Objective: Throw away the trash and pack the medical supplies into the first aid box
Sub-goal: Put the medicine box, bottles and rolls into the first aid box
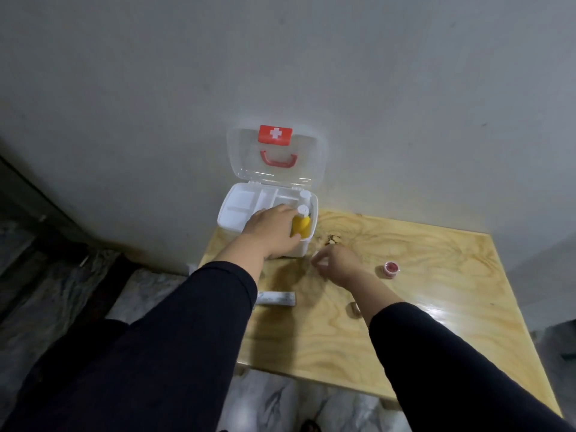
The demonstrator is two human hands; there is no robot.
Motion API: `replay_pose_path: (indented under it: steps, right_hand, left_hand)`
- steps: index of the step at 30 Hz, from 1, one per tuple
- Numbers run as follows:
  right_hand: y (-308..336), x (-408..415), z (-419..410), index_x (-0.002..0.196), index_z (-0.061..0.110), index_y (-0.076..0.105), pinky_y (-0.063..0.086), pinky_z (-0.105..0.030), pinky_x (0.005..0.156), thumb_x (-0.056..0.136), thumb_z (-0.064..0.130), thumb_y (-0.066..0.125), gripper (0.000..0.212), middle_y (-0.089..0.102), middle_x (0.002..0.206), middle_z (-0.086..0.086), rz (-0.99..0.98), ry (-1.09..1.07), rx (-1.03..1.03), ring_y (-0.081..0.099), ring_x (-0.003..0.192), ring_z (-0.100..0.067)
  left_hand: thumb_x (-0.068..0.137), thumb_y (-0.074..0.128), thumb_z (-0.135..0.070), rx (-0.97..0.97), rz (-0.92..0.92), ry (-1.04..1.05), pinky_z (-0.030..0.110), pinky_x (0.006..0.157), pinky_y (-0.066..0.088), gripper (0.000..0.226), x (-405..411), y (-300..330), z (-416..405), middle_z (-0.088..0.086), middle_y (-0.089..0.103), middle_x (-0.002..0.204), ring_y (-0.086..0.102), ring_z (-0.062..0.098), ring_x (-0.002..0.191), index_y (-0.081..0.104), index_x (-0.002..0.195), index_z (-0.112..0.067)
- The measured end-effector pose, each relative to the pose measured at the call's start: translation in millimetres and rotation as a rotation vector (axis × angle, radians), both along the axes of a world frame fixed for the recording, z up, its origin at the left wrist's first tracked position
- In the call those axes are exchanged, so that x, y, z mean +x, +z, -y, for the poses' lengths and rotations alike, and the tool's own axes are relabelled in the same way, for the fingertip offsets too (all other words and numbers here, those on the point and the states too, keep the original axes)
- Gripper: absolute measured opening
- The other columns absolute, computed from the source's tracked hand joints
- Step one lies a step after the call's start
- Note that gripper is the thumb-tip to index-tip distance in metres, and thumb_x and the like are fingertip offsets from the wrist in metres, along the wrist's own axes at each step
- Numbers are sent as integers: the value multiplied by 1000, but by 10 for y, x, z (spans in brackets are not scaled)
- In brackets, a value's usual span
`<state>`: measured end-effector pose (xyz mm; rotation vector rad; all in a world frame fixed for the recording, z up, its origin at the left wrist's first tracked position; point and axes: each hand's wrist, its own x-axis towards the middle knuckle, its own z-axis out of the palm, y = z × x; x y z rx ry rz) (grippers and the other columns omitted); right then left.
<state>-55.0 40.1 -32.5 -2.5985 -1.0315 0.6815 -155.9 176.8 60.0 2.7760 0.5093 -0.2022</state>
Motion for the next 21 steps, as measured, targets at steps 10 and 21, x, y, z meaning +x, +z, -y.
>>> replay_pose_path:
  steps: [10,21]
  right_hand:
    - [210,-749,-324,114,18,68,45,-28,93,83,23,68,31,65,122,-3,-24,183,-36,59,111,-22]
    - [-32,-1335,-539,110,24,65,52,-37,82,82,28,58,29,55,117,-6,88,42,-138,58,104,-30]
  left_hand:
    - [94,49,-36,-13,-5,72,37,107,35,55,-792,-28,-175,-4,39,150,43,24,132,38,146,-20]
    - [95,47,-41,-45,-139,68,36,111,32,62,-1585,-449,-623,-4,29,157,36,20,140,31,150,-19]
